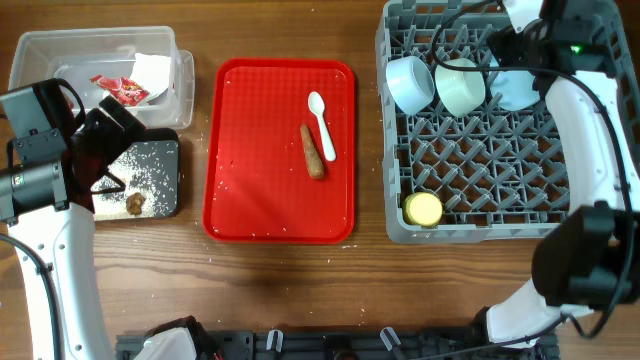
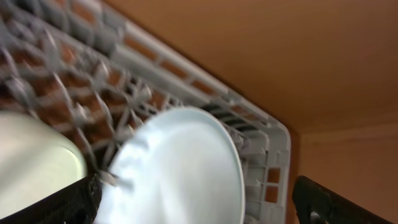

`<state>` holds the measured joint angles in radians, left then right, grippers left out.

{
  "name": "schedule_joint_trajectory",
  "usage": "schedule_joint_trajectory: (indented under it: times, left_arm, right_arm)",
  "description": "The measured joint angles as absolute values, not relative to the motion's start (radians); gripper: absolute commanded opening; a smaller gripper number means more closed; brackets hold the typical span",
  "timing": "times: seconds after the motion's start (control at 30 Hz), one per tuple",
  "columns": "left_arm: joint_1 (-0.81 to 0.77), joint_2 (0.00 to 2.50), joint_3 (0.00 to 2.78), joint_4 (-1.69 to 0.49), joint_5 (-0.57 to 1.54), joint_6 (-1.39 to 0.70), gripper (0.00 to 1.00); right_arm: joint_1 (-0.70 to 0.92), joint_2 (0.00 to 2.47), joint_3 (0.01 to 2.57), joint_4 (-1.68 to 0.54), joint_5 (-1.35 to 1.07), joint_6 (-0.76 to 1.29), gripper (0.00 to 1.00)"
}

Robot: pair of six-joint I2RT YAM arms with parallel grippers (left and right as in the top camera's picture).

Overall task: Sort waste into correct bins and load items into the dishwasher rack
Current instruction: 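Carry the plate into the dish rack and stand it upright, then grasp the white plastic spoon on the red tray with right gripper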

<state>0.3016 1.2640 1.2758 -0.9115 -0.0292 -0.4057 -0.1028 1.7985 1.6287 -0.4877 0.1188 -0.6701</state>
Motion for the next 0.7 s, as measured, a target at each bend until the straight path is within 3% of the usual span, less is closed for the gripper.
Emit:
schedule_joint_trajectory:
  times: [0.2, 0.3, 0.4, 0.47, 0.53, 0.7]
  left_arm:
    - [0.302, 1.264, 1.276, -0.912, -0.029, -0.406, 1.00]
    - [0.302, 1.264, 1.276, -0.912, -0.029, -0.406, 1.00]
    - [0.302, 1.264, 1.276, -0.912, -0.029, -0.406, 1.00]
    - [0.302, 1.264, 1.276, -0.912, -0.029, -0.406, 1.00]
    - [0.302, 1.264, 1.276, -0.912, -0.029, -0.406, 1.00]
    - [0.302, 1.264, 1.276, -0.912, -0.029, -0.406, 1.00]
  right_arm:
    - [-0.104, 1.520, 1.629, -0.516, -0.290, -0.205, 1.00]
    - [-0.047, 1.532, 1.635, -0.539, -0.541, 0.006, 1.00]
    - [0.142, 1.629, 1.635, -0.557, -0.484, 0.078, 1.00]
    - [0.350, 1.736, 1.634, -0.561, -0.326, 0.105, 1.00]
    - [0.441, 1.794, 1.633, -0.562, -0.231, 0.112, 0.99]
    - [0.552, 2.016, 1.632, -0.546, -0.003, 0.062, 0.82]
